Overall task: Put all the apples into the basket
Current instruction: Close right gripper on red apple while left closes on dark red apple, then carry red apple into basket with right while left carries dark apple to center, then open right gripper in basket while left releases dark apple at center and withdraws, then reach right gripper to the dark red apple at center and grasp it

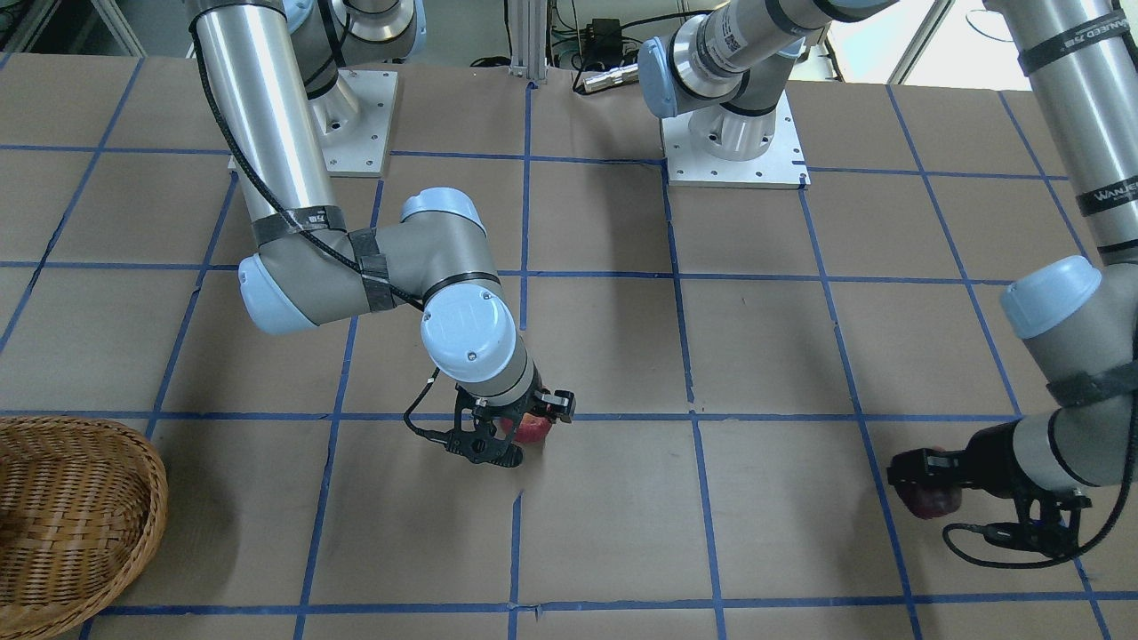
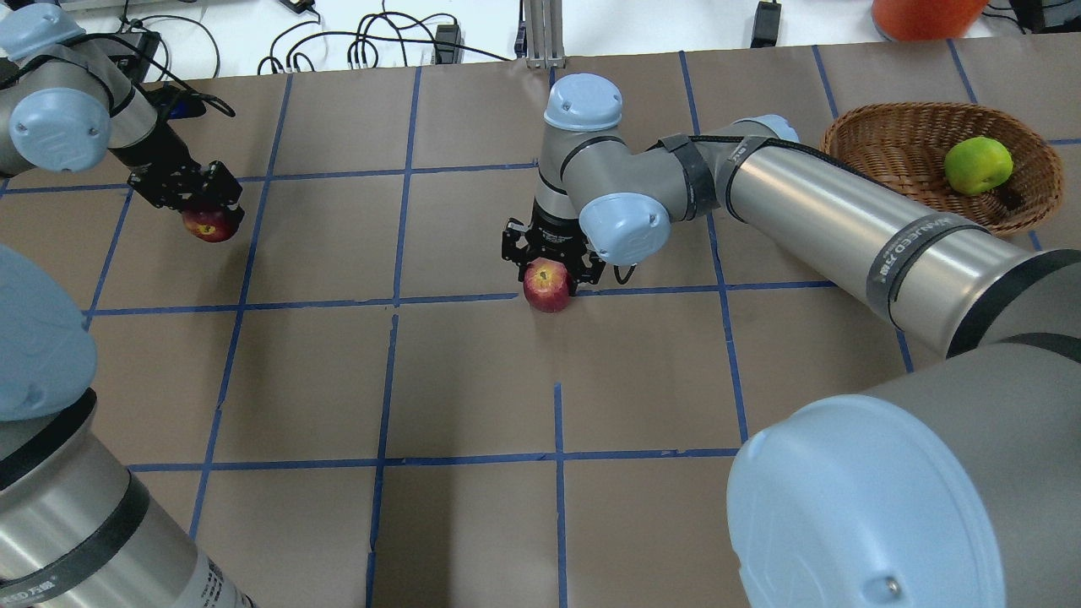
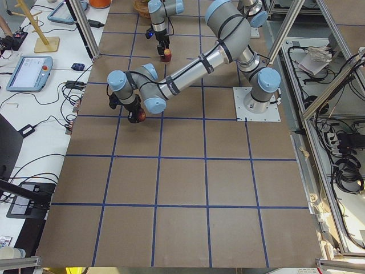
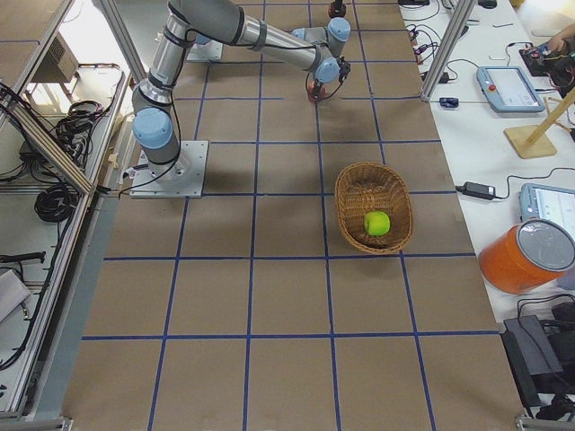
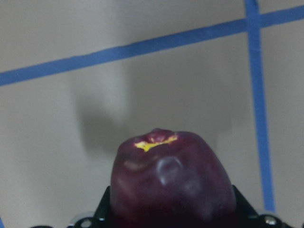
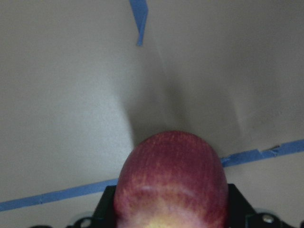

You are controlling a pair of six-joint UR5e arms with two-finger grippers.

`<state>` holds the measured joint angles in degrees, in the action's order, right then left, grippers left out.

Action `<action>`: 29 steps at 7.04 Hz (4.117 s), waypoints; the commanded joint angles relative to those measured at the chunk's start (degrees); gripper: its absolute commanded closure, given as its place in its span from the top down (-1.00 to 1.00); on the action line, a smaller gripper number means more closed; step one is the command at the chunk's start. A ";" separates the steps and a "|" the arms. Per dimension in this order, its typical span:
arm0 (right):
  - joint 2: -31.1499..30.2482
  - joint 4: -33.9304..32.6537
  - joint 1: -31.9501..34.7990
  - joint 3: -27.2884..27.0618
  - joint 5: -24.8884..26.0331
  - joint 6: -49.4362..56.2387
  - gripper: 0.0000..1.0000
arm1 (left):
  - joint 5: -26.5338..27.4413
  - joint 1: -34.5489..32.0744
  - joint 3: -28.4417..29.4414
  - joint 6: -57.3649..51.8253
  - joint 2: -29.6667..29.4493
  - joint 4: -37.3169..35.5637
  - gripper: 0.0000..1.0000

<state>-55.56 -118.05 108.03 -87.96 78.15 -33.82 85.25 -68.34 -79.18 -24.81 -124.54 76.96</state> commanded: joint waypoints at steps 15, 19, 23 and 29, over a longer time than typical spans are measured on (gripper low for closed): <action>-2.27 -11.67 -42.55 0.60 13.61 50.60 0.76 | -6.33 -33.98 -10.58 58.09 15.69 -1.63 1.00; -12.93 3.19 -38.02 0.17 9.16 49.47 1.00 | 0.88 -28.43 -8.18 39.33 32.03 20.67 1.00; -15.46 3.66 -13.50 -5.01 7.45 41.30 1.00 | 0.71 -25.18 -12.12 24.12 37.70 13.53 1.00; -8.44 -11.38 0.59 -9.24 4.13 39.97 1.00 | 5.37 -24.12 -11.78 30.00 37.52 12.87 1.00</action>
<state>-65.82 -125.74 107.09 -97.12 83.70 6.28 90.05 -92.46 -91.15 3.45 -86.95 88.91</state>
